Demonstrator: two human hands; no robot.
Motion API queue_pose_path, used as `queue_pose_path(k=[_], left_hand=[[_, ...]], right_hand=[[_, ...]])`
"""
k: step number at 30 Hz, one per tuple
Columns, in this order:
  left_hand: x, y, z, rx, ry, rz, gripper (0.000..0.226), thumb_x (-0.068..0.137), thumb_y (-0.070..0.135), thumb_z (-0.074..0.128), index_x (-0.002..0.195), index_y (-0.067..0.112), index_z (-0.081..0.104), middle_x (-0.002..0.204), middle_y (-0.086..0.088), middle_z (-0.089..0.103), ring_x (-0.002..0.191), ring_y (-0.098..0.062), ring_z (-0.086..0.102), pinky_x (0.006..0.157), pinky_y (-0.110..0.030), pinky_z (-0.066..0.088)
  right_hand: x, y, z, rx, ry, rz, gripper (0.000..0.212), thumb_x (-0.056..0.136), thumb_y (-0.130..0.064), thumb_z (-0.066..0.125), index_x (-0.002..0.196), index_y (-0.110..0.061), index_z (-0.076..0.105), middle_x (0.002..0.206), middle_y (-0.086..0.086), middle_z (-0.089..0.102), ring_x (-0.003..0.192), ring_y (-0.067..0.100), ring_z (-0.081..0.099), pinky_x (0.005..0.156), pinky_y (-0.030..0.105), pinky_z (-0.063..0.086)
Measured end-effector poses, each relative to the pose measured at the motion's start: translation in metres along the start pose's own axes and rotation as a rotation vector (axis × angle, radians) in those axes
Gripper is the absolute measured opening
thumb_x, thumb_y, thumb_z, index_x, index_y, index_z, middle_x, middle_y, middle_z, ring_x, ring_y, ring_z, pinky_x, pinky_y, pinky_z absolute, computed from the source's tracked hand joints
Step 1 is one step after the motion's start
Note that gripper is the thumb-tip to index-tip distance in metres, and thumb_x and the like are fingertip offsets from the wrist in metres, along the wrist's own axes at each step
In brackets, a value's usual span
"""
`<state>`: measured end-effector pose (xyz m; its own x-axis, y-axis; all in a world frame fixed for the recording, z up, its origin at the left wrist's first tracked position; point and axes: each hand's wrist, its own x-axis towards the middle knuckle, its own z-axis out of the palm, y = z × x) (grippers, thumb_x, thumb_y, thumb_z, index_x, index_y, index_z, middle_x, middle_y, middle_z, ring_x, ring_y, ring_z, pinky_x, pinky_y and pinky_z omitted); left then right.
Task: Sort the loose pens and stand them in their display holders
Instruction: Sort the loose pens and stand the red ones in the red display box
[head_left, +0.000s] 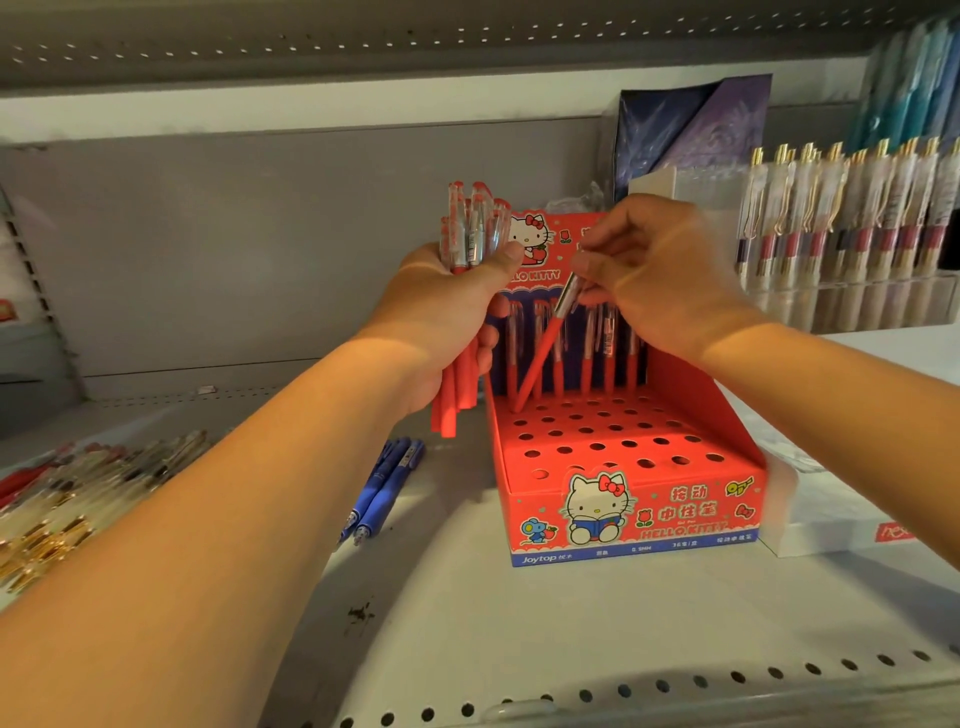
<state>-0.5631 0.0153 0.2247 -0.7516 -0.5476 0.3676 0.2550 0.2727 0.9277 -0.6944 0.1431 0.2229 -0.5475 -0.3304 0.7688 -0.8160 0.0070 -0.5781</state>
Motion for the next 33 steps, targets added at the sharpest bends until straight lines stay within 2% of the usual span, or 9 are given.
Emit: queue_pose_path(k=[7, 9, 12, 15, 19, 22, 25, 28, 33], left_hand=[[-0.003, 0.002, 0.002, -0.062, -0.067, -0.015, 0.017, 0.091, 0.033, 0.069, 0.087, 0.021, 0.058, 0.061, 0.0, 0.058, 0.04, -0.011, 0.045, 0.038, -0.021, 0.038], [-0.003, 0.002, 0.002, -0.07, -0.069, -0.017, 0.018, 0.091, 0.032, 0.07, 0.085, 0.019, 0.058, 0.061, 0.0, 0.058, 0.039, -0.011, 0.045, 0.038, -0.021, 0.037], [-0.003, 0.001, 0.001, -0.058, -0.087, 0.005, 0.017, 0.091, 0.03, 0.07, 0.086, 0.018, 0.06, 0.061, -0.001, 0.06, 0.04, -0.012, 0.045, 0.038, -0.021, 0.039], [-0.002, 0.0, 0.001, -0.048, -0.097, 0.034, 0.016, 0.091, 0.028, 0.07, 0.087, 0.016, 0.061, 0.063, -0.001, 0.063, 0.04, -0.012, 0.048, 0.038, -0.021, 0.041], [-0.002, 0.0, 0.0, -0.058, -0.087, 0.031, 0.012, 0.092, 0.027, 0.07, 0.093, 0.017, 0.062, 0.067, -0.002, 0.069, 0.042, -0.013, 0.052, 0.04, -0.021, 0.043], [-0.001, 0.0, -0.001, -0.041, -0.096, 0.034, 0.01, 0.093, 0.025, 0.068, 0.098, 0.018, 0.063, 0.071, -0.003, 0.071, 0.043, -0.014, 0.055, 0.04, -0.021, 0.043], [0.0, -0.001, 0.0, -0.012, -0.128, 0.049, 0.009, 0.094, 0.024, 0.067, 0.099, 0.017, 0.064, 0.071, -0.003, 0.072, 0.044, -0.015, 0.056, 0.04, -0.022, 0.043], [0.0, -0.002, 0.001, 0.01, -0.163, 0.056, 0.011, 0.093, 0.025, 0.067, 0.101, 0.017, 0.065, 0.07, -0.002, 0.072, 0.046, -0.016, 0.06, 0.041, -0.022, 0.045], [-0.001, -0.003, 0.002, 0.011, -0.21, 0.051, 0.017, 0.092, 0.027, 0.069, 0.105, 0.018, 0.064, 0.077, -0.007, 0.075, 0.052, -0.019, 0.067, 0.044, -0.026, 0.051]], right_hand=[[0.0, 0.005, 0.002, -0.009, -0.059, -0.016, 0.032, 0.085, -0.001, 0.072, 0.073, -0.028, 0.06, 0.08, 0.006, 0.068, 0.073, 0.02, 0.072, 0.069, 0.04, 0.062], [-0.004, 0.005, 0.006, 0.005, -0.152, -0.011, 0.032, 0.087, 0.005, 0.068, 0.076, -0.025, 0.061, 0.08, 0.005, 0.068, 0.07, 0.016, 0.072, 0.068, 0.035, 0.062], [-0.009, 0.002, 0.01, -0.007, -0.319, -0.056, 0.035, 0.088, 0.01, 0.062, 0.09, -0.026, 0.065, 0.092, 0.002, 0.07, 0.084, 0.016, 0.071, 0.078, 0.029, 0.06], [-0.012, -0.003, 0.008, -0.147, -0.462, -0.131, 0.044, 0.089, 0.003, 0.063, 0.108, -0.037, 0.064, 0.106, -0.009, 0.07, 0.097, 0.002, 0.065, 0.088, 0.018, 0.051], [-0.02, -0.006, 0.01, -0.234, -0.61, -0.128, 0.046, 0.091, -0.002, 0.062, 0.107, -0.045, 0.061, 0.105, -0.021, 0.066, 0.102, -0.004, 0.061, 0.082, 0.0, 0.042], [-0.019, -0.007, 0.011, -0.134, -0.555, -0.094, 0.037, 0.091, 0.001, 0.059, 0.107, -0.031, 0.064, 0.099, -0.013, 0.069, 0.092, 0.0, 0.066, 0.078, 0.007, 0.048], [-0.015, -0.012, 0.011, 0.169, -0.399, 0.046, 0.027, 0.091, 0.004, 0.058, 0.109, -0.015, 0.063, 0.099, 0.005, 0.07, 0.084, 0.014, 0.068, 0.073, 0.027, 0.057], [-0.012, -0.019, 0.008, 0.508, -0.316, 0.175, 0.012, 0.094, -0.002, 0.058, 0.099, -0.011, 0.064, 0.086, 0.008, 0.07, 0.076, 0.016, 0.068, 0.067, 0.029, 0.056], [-0.014, -0.021, 0.005, 0.606, -0.319, 0.253, 0.012, 0.096, -0.014, 0.059, 0.089, -0.007, 0.066, 0.075, 0.009, 0.07, 0.071, 0.022, 0.069, 0.073, 0.033, 0.058]])
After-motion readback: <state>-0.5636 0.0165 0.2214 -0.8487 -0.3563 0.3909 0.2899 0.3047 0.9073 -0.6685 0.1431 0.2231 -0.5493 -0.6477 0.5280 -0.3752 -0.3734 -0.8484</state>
